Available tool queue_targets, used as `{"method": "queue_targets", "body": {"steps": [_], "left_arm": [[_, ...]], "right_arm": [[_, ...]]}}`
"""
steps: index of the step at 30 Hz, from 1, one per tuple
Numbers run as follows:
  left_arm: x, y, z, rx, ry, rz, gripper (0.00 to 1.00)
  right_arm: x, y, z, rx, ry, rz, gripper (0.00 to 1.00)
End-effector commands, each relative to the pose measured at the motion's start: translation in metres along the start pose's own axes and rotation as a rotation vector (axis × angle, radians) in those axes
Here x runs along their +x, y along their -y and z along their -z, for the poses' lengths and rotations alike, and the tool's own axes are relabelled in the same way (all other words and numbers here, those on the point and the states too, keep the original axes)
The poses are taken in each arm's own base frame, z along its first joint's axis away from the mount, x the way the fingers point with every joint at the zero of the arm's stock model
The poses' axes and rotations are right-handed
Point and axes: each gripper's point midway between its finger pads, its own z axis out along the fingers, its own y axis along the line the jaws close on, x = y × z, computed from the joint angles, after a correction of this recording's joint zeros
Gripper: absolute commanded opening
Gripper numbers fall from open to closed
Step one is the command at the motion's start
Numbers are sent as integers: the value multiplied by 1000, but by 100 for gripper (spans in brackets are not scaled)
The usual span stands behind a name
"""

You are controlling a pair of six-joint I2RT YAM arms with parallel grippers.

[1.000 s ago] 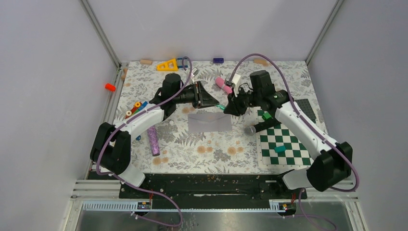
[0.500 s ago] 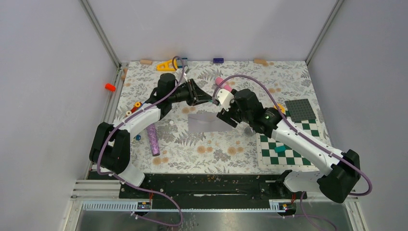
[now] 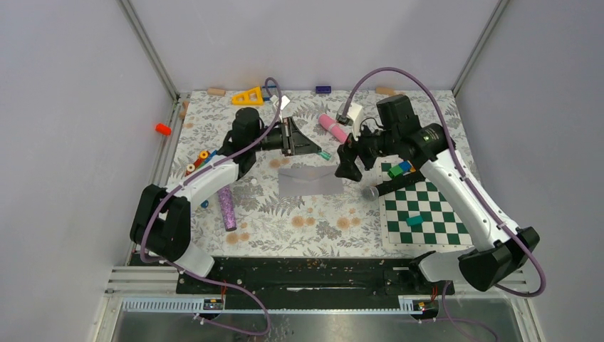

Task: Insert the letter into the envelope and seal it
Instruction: Screw the solid glue.

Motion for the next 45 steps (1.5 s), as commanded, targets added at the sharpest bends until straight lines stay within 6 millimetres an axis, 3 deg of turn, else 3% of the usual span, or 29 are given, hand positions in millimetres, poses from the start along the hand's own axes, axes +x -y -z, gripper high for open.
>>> {"method": "queue_targets", "body": {"steps": [1,13,20,27,42,45], "left_arm": [[4,58,5,187,-58,-244,0],[25,95,13,345,-130,-332,0],[32,108,13,395,-152,-343,0],[33,108,11,396,-154,-336,0],[28,94,6,337,-131,-321,0],[26,92,5,327,-124,-322,0]], "right_arm": [[5,-43,5,-260,-40,-145,86],[12,-47,7,-317,-76,-163,81],[-3,-44,15,-416,11,-232,69],[-19,-52,18,-567,72,-327,59],[-6,-57,17,-579,43,-342,42],[-2,-55,15,-561,25,-348,45]]}}
